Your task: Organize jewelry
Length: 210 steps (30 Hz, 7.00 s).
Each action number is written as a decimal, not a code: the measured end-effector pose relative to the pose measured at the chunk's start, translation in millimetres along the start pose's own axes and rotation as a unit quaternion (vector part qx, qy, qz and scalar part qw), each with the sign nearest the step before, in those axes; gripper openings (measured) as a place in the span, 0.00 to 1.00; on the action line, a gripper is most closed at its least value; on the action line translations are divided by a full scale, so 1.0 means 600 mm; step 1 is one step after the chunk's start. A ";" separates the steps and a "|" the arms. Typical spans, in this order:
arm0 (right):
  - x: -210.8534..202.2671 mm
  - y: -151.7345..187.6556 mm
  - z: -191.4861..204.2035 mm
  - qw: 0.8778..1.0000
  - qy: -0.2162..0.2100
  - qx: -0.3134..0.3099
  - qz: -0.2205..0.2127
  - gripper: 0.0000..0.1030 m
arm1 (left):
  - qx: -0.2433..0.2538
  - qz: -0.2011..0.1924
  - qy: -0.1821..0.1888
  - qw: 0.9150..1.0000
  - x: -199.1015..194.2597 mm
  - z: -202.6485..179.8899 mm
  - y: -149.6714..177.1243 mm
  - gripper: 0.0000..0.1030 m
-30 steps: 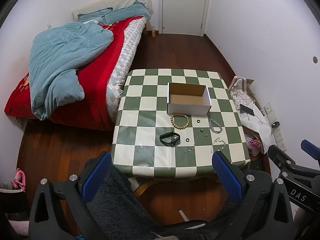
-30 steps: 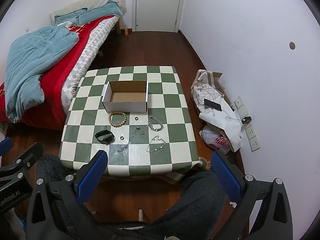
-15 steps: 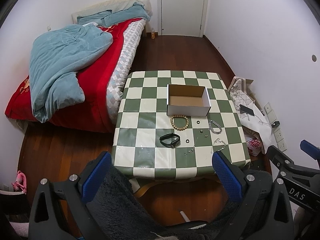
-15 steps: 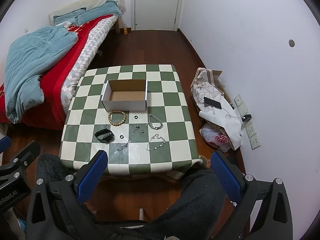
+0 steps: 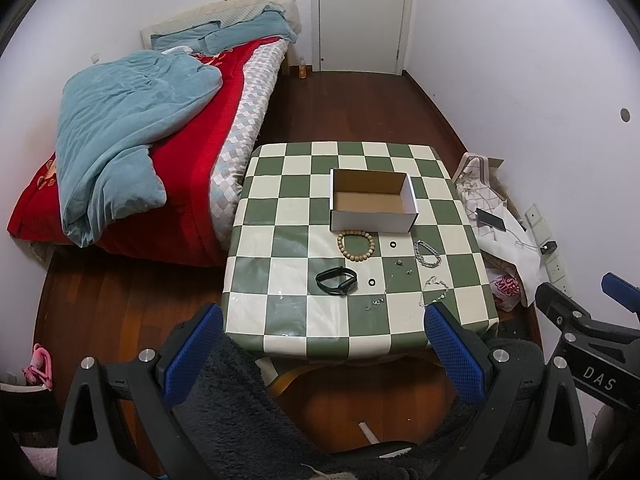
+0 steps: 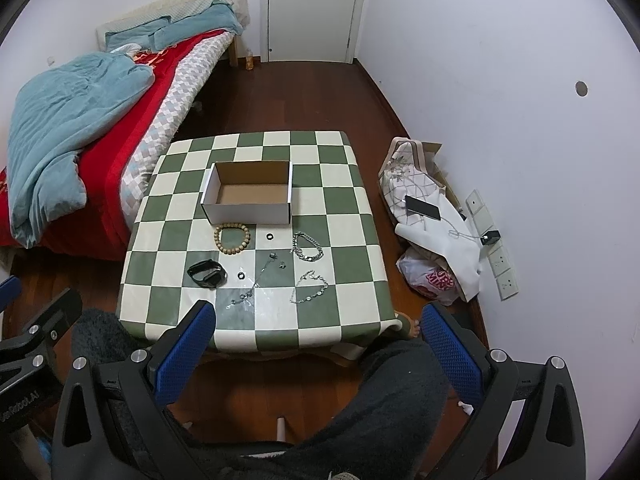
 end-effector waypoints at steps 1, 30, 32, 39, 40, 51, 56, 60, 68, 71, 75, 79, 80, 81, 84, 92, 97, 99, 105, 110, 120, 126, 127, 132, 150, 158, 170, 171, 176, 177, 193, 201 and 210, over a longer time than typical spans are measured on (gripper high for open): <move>-0.001 -0.001 0.000 1.000 0.000 0.001 -0.001 1.00 | 0.000 0.000 0.000 1.000 0.000 0.000 0.000 1.00; -0.019 -0.015 -0.001 1.000 -0.002 0.001 -0.014 1.00 | 0.000 -0.007 0.001 1.000 -0.005 -0.008 -0.013 1.00; -0.019 -0.015 -0.001 1.000 -0.002 0.001 -0.014 1.00 | 0.000 -0.007 0.001 1.000 -0.005 -0.009 -0.015 1.00; -0.016 -0.015 0.003 1.000 -0.001 -0.007 -0.014 1.00 | -0.002 -0.013 -0.011 1.000 0.011 -0.007 -0.027 1.00; -0.012 -0.017 0.001 1.000 -0.001 -0.007 -0.015 1.00 | -0.005 -0.013 -0.016 1.000 0.021 -0.006 -0.035 1.00; 0.144 -0.060 -0.046 1.000 0.008 0.016 0.015 1.00 | 0.011 -0.008 -0.114 0.993 0.201 0.030 -0.116 1.00; 0.259 -0.077 -0.059 0.998 0.007 0.031 0.049 0.93 | 0.042 0.033 -0.145 0.988 0.317 0.026 -0.116 1.00; 0.366 -0.075 -0.057 0.996 0.001 0.044 0.083 0.85 | 0.065 0.079 -0.156 0.983 0.415 0.014 -0.101 1.00; 0.583 -0.031 -0.038 0.984 0.000 0.048 0.170 0.56 | 0.098 0.156 -0.165 0.969 0.556 -0.001 -0.059 0.83; 0.635 -0.011 -0.034 0.981 0.012 0.040 0.191 0.47 | 0.100 0.180 -0.160 0.965 0.588 -0.004 -0.046 0.72; 0.669 0.002 -0.028 0.978 0.012 0.037 0.203 0.47 | 0.089 0.203 -0.137 0.965 0.619 -0.015 -0.036 0.72; 0.681 0.004 -0.025 0.978 0.010 0.034 0.204 0.47 | 0.091 0.223 -0.117 0.964 0.640 -0.030 -0.024 0.72; 0.681 0.004 -0.025 0.978 0.009 0.034 0.207 0.47 | 0.092 0.228 -0.112 0.963 0.645 -0.032 -0.019 0.71; 0.683 0.004 -0.026 0.977 0.006 0.036 0.209 0.47 | 0.090 0.230 -0.105 0.963 0.648 -0.035 -0.017 0.60; 0.684 0.007 -0.031 0.975 -0.008 0.052 0.215 0.47 | 0.076 0.227 -0.086 0.967 0.648 -0.038 -0.016 0.47; 0.682 0.006 -0.028 0.978 -0.042 0.058 0.197 0.19 | 0.084 0.213 -0.066 0.971 0.643 -0.056 -0.014 0.06; 0.674 0.008 -0.031 0.979 -0.034 0.056 0.191 0.08 | 0.092 0.186 -0.080 0.975 0.619 -0.052 -0.025 0.06; 0.662 0.006 -0.038 0.982 -0.032 0.066 0.176 0.08 | 0.090 0.168 -0.080 0.978 0.595 -0.046 -0.037 0.06; 0.606 -0.031 -0.042 0.988 -0.035 0.074 0.128 0.08 | 0.079 0.112 -0.076 0.988 0.521 -0.049 -0.080 0.06; 0.558 -0.071 -0.030 0.993 -0.031 0.059 0.096 0.08 | 0.069 0.071 -0.074 0.992 0.467 -0.049 -0.114 0.06; 0.459 -0.143 0.015 0.999 -0.028 0.027 0.037 0.08 | 0.045 0.030 -0.057 0.997 0.406 -0.054 -0.150 0.06; 0.403 -0.207 0.040 0.999 -0.036 0.015 -0.004 0.08 | 0.035 0.007 -0.041 0.999 0.377 -0.069 -0.198 0.06; 0.396 -0.220 0.045 0.999 -0.037 0.012 -0.010 0.08 | 0.033 0.003 -0.038 0.999 0.375 -0.071 -0.209 0.06; 0.387 -0.271 0.069 0.998 -0.049 0.006 -0.025 0.08 | 0.023 -0.003 -0.024 0.999 0.385 -0.077 -0.267 0.06; 0.569 -0.356 0.114 0.993 -0.101 -0.002 0.057 0.08 | -0.031 0.153 0.065 0.986 0.580 -0.099 -0.284 0.07; 0.623 -0.348 0.135 0.983 -0.145 0.007 0.113 0.09 | -0.042 0.153 0.050 0.986 0.601 -0.078 -0.293 0.21; 0.618 -0.311 0.113 0.989 -0.082 -0.004 0.123 0.98 | -0.015 0.070 -0.064 0.995 0.572 0.011 -0.301 0.99; 0.618 -0.305 0.113 0.989 -0.078 -0.008 0.124 0.98 | -0.012 0.066 -0.069 0.995 0.570 0.015 -0.296 0.99; 0.616 -0.269 0.123 0.989 -0.064 -0.024 0.131 1.00 | 0.003 0.042 -0.081 0.996 0.556 0.017 -0.278 1.00; 0.614 -0.265 0.123 0.989 -0.065 -0.022 0.131 1.00 | 0.004 0.035 -0.081 0.996 0.551 0.017 -0.276 1.00; 0.505 -0.239 0.097 0.997 -0.044 0.000 0.059 1.00 | -0.004 -0.030 -0.093 0.995 0.426 0.028 -0.229 1.00; 0.399 -0.232 0.077 1.000 -0.028 0.009 -0.003 1.00 | -0.003 -0.090 -0.091 0.992 0.324 0.033 -0.215 1.00; 0.292 -0.212 0.072 0.998 -0.024 0.013 -0.057 1.00 | -0.004 -0.135 -0.088 0.987 0.239 0.036 -0.190 1.00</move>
Point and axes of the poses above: each gripper's, at about its wrist camera, not at the fingertips, and x roughly the way its jaws point, z to its left, y to its underside, the point moved 10 cm from there along x, roughly the way its jaws point, and after that the axes turned 5 degrees about -x, right-handed, at the moved point
